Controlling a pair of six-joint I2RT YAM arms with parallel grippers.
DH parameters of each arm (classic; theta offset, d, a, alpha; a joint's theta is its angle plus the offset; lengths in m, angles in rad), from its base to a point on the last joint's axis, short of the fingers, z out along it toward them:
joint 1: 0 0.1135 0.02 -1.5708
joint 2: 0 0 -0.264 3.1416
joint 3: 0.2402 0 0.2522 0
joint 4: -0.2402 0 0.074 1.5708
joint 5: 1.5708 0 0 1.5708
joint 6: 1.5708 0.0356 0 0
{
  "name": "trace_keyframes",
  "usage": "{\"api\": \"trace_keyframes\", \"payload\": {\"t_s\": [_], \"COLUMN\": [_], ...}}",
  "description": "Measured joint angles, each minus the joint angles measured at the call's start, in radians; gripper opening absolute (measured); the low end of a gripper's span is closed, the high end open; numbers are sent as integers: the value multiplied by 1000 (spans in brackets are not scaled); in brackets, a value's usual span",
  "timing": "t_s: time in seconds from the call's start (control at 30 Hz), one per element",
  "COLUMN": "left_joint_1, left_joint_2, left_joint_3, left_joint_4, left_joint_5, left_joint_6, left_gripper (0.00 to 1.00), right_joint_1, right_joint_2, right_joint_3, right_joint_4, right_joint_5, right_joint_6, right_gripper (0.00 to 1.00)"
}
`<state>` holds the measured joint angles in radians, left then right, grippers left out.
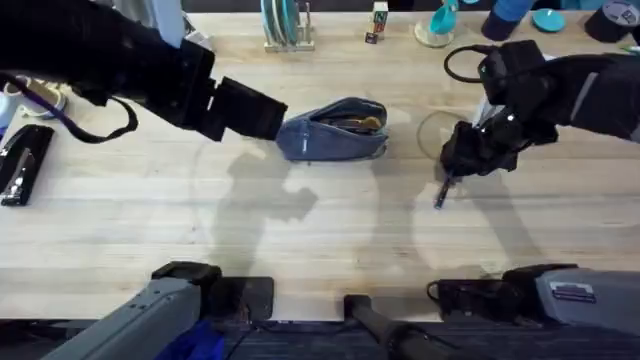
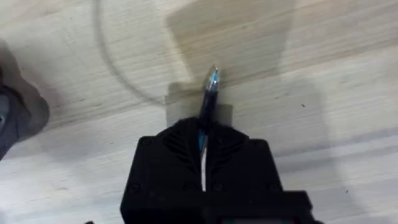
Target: Unzip the bag, pick up the pens from the table one at a time and place them inside, then zip the bag closed.
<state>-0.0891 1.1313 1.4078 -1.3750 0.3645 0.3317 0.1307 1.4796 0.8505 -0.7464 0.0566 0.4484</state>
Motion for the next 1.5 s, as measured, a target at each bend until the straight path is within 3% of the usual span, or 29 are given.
{"api": "trace_keyframes", "payload": {"t_s": [0.5,0.97,1.5], "left_joint_1": [0,0,0], "left_joint_2": [0,0,0], "left_joint_3": [0,0,0], "left_joint_4": [0,0,0], "left_joint_5": [0,0,0], "left_joint_6": [0,0,0], "left_gripper": [995,995,996], "right_joint_1": [0,0,0], "right_joint_2": [22,36,36], "right_joint_3": [31,334,610], "right_joint_4": [-60,-185,-330], "right_joint_5": [-1,-1,-1], "right_joint_6": [-8,-155,-472], "right_gripper": [31,31,31]}}
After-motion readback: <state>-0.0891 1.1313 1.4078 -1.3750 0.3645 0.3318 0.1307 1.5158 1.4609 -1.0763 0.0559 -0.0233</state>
